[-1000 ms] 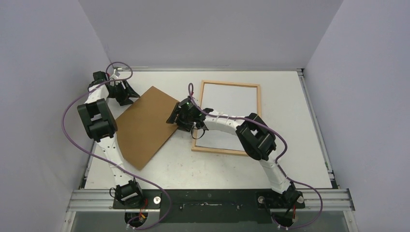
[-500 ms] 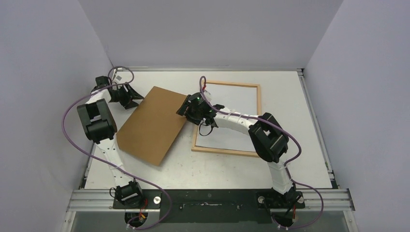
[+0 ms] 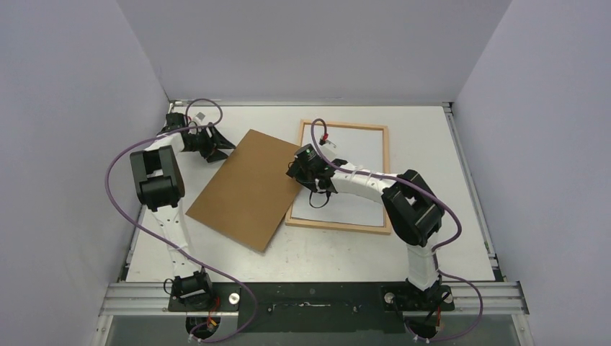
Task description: Put the photo into the frame
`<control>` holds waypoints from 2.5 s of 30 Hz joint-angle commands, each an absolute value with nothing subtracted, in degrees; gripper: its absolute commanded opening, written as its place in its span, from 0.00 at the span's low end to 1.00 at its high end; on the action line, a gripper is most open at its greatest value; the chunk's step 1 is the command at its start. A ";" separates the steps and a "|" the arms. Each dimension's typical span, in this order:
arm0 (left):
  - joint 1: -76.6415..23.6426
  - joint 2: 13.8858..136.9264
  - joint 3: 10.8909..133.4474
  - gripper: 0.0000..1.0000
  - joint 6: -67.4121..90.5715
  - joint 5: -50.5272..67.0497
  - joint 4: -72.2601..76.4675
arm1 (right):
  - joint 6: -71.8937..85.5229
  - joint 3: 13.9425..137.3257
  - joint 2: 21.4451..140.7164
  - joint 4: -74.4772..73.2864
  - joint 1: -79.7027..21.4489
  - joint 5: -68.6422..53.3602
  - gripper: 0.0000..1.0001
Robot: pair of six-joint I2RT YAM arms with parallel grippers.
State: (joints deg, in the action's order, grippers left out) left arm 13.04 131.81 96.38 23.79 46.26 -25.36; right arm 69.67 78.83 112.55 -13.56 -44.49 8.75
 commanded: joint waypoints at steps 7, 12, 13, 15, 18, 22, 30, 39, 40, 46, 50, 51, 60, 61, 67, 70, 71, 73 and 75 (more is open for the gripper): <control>10.82 131.42 98.22 0.54 23.21 50.70 -33.65 | 74.75 73.56 103.65 -13.06 -44.32 14.60 0.58; 10.94 131.05 98.26 0.55 23.20 49.74 -33.39 | 75.14 72.64 103.16 -15.72 -43.54 14.69 0.64; 10.96 131.12 98.26 0.55 23.13 49.65 -33.52 | 75.04 72.53 103.30 -15.98 -43.32 14.34 0.64; 10.95 131.22 98.26 0.55 22.99 49.20 -33.74 | 75.38 72.03 103.23 -16.56 -43.08 14.15 0.64; 10.91 131.17 98.34 0.55 22.79 48.52 -34.00 | 75.27 71.31 102.80 -16.98 -42.82 14.59 0.66; 10.90 131.07 98.74 0.55 22.09 47.57 -34.86 | 75.44 71.21 103.04 -18.70 -42.29 14.89 0.69; 10.86 131.12 99.23 0.56 21.42 46.34 -35.76 | 75.21 71.25 106.27 -14.19 -41.40 7.93 0.67; 10.72 131.04 99.24 0.58 21.30 45.68 -36.16 | 75.81 73.22 109.48 -14.61 -40.96 4.13 0.71; 10.65 131.09 99.30 0.58 21.28 45.69 -36.25 | 75.94 73.36 109.84 -14.11 -40.91 3.53 0.71; 10.42 131.05 99.14 0.58 21.14 45.45 -36.30 | 77.04 70.83 110.41 -5.05 -40.23 -0.83 0.65; 10.37 131.28 99.78 0.58 20.79 44.45 -36.94 | 76.58 68.53 108.55 0.89 -39.82 -1.85 0.58; 10.31 131.35 99.90 0.58 20.75 44.28 -37.05 | 76.03 68.43 108.02 1.67 -39.81 -1.77 0.58; 9.76 131.58 100.02 0.58 20.92 43.69 -37.09 | 72.14 66.61 103.23 7.99 -40.15 -0.83 0.49; 9.76 131.51 100.02 0.58 20.92 43.68 -37.17 | 72.08 66.42 102.93 8.44 -40.16 -1.31 0.48; 9.67 131.15 100.36 0.58 21.00 43.42 -37.48 | 71.58 65.55 101.69 12.86 -40.68 -3.58 0.42; 9.58 131.05 100.50 0.58 21.00 43.33 -37.82 | 70.78 66.58 102.19 12.88 -40.87 -5.03 0.39; 9.58 131.17 100.61 0.58 21.01 43.21 -37.98 | 70.74 66.32 102.17 13.67 -40.93 -5.51 0.37; 9.59 131.22 101.08 0.58 20.64 42.57 -38.73 | 70.83 65.34 101.84 16.18 -41.21 -5.45 0.36; 9.58 131.30 101.54 0.58 20.25 41.98 -39.63 | 71.09 65.33 101.84 16.48 -41.31 -5.63 0.32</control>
State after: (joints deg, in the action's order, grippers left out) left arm 10.85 131.81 99.48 21.78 42.83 -35.97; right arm 71.13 64.73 105.21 7.16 -39.92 -3.07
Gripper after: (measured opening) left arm 0.578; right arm 0.352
